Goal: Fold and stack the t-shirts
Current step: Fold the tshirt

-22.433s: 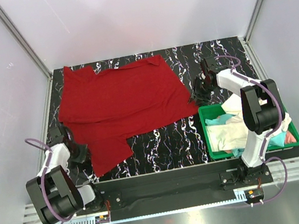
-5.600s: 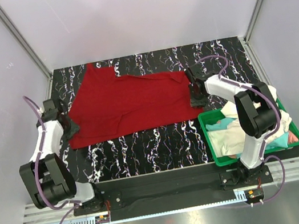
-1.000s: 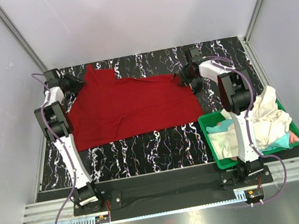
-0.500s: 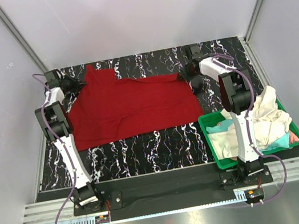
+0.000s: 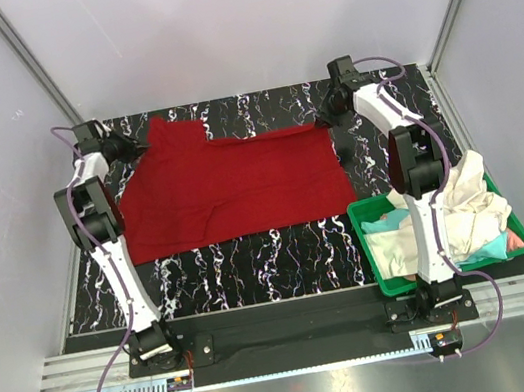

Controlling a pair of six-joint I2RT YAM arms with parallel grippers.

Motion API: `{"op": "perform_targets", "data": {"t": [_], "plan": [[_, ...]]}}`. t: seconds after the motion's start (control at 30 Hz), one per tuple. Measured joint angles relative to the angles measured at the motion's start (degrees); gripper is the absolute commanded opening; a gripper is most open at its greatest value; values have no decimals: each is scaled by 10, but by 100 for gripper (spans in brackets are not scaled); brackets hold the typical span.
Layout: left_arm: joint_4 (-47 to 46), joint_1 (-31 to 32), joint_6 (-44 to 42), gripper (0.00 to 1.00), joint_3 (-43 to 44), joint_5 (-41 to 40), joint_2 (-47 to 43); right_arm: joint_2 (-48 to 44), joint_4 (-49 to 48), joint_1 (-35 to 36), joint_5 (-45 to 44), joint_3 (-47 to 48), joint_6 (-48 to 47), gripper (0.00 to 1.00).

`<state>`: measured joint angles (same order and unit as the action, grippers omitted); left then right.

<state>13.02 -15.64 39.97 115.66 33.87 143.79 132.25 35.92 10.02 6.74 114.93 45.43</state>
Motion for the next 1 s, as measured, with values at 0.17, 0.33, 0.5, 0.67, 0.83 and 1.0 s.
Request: {"op": "perform_targets", "data": {"t": [0.17,0.33,0.5,0.67,0.83,1.0], "plan": [[-2,-7,-15,0,-50,0,-67,10,13,-14,37,0,-49,6],[-6,-15,-28,0,-95,0,-130,24,28,-27,54,0,-71,6],[-5,-22,-44,0,-129,-1,-171,24,29,-32,69,0,-78,6],[2,-28,-55,0,-141,-1,-181,28,29,-35,97,9,-77,8],[7,-38,-61,0,-162,-6,-186,34,28,-35,124,28,-71,9],[9,-47,-66,0,-188,-6,-202,34,34,-35,139,29,-67,11]]}}
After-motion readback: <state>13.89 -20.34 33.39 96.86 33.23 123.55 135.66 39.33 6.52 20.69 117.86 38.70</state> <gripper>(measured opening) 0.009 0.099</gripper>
